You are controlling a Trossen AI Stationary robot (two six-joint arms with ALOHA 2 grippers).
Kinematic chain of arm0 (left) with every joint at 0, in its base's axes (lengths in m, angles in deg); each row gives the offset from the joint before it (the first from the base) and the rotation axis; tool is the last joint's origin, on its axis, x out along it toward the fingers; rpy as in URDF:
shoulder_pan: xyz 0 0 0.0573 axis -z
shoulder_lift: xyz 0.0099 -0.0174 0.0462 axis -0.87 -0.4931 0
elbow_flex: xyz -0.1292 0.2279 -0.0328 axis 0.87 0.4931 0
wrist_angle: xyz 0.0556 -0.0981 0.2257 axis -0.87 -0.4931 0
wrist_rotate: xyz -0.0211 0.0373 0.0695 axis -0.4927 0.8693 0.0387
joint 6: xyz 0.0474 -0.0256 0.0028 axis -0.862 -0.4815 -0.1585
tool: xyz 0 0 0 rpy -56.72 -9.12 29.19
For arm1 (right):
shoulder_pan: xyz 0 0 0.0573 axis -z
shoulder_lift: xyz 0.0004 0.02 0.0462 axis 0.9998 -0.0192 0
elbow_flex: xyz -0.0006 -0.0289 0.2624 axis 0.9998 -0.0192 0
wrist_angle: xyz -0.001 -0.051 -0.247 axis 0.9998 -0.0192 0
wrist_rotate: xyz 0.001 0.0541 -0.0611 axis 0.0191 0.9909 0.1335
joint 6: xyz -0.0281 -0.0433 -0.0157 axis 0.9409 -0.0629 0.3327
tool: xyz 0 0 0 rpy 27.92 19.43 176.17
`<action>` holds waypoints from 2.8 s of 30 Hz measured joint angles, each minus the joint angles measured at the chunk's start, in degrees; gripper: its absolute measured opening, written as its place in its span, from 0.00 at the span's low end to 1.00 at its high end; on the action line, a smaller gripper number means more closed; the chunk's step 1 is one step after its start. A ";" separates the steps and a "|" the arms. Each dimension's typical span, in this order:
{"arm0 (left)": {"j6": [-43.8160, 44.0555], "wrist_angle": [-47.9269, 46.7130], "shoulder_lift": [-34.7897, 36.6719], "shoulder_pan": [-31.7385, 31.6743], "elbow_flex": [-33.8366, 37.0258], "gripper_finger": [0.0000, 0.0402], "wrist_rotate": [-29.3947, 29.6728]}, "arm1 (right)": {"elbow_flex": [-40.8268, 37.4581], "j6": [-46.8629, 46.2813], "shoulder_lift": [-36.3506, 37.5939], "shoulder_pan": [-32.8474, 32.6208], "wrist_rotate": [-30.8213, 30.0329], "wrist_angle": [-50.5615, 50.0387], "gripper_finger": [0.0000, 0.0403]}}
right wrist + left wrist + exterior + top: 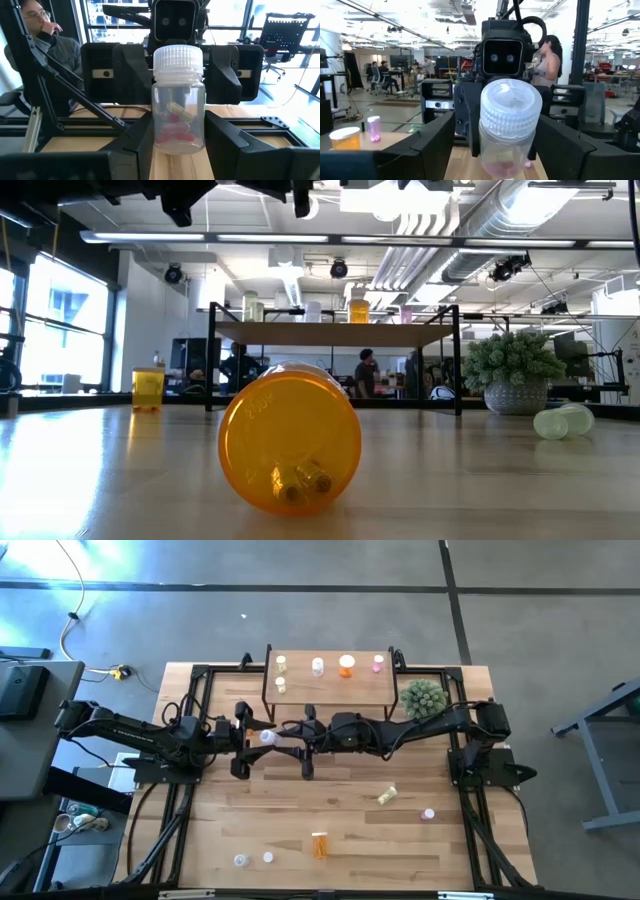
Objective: Pick and place medicine bottles onto shelf by color
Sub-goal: Put the top transparent pill bottle aligned with the other transparent pill bottle on the shelf
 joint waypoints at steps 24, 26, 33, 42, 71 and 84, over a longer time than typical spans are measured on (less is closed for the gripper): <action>-0.90 0.12 -1.25 -0.04 0.04 0.35 0.12 | 0.00 0.42 0.07 0.74 0.46 -2.11 0.38; -0.95 -0.42 -1.24 -0.04 0.04 0.36 0.65 | 0.00 -0.72 0.07 0.72 -1.12 -2.85 0.42; -1.11 -3.87 -1.23 -0.07 0.04 0.36 4.19 | 0.02 -2.51 0.07 0.88 -2.58 -9.62 0.56; 0.99 -16.30 -1.19 -0.07 0.04 0.36 6.29 | 0.02 -8.23 0.22 2.31 -2.82 -26.99 0.64; 9.06 -28.45 -6.64 0.04 0.09 0.36 5.30 | 15.04 2.83 -4.14 5.27 0.44 -28.60 0.64; 7.87 -25.80 -7.20 0.04 0.09 0.36 4.88 | 14.99 -1.43 -8.98 5.09 2.89 -29.57 0.64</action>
